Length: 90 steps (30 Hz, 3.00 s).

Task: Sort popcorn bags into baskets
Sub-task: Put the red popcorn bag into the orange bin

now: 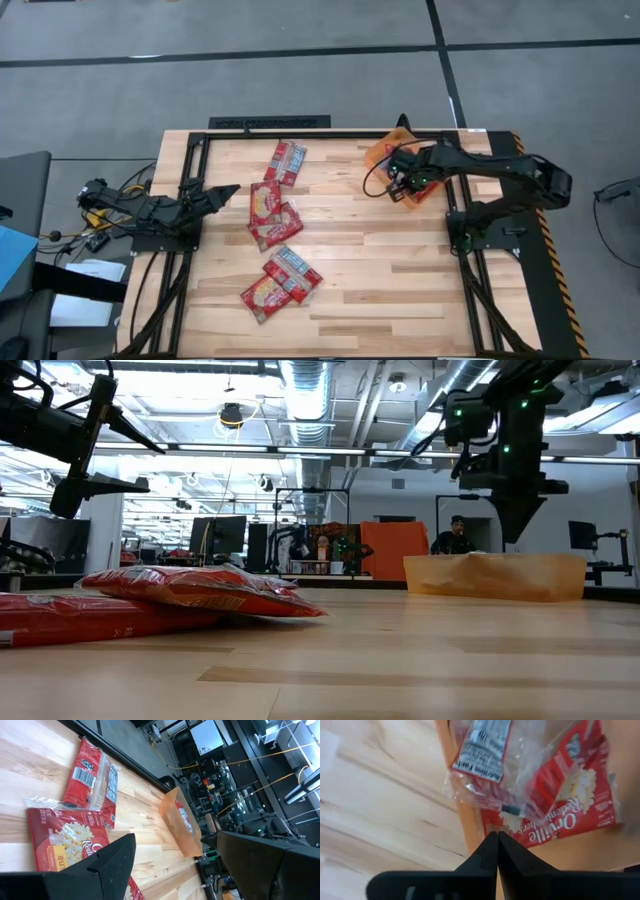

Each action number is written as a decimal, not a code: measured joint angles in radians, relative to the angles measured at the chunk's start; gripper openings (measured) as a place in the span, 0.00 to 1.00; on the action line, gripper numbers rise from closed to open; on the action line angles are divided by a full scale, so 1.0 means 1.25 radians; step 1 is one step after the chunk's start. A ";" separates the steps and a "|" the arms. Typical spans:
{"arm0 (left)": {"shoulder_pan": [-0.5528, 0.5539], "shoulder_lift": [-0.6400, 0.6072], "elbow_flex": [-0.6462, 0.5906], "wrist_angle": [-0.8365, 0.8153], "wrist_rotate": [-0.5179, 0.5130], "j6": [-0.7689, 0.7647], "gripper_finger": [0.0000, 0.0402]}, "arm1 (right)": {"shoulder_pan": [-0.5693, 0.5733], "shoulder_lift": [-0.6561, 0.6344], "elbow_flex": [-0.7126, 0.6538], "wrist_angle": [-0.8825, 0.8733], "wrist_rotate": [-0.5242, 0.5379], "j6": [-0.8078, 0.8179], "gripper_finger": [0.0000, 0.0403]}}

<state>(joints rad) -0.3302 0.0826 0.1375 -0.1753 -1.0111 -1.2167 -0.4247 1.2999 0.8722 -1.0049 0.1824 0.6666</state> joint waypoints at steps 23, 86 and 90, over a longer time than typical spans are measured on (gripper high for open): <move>0.000 0.000 0.000 -0.014 -0.018 0.000 0.67 | -0.046 0.116 0.042 0.179 0.002 -0.071 0.04; 0.015 0.061 0.000 -0.127 0.273 -0.119 0.67 | -0.017 0.172 0.284 0.327 -0.211 -0.296 0.19; 0.043 0.133 0.006 -0.196 0.334 -0.232 0.67 | 0.013 0.182 0.284 0.320 -0.210 -0.260 0.31</move>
<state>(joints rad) -0.2766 0.2485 0.1448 -0.4208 -0.5932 -1.5065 -0.4089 1.5269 1.2274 -0.6049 -0.0798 0.3419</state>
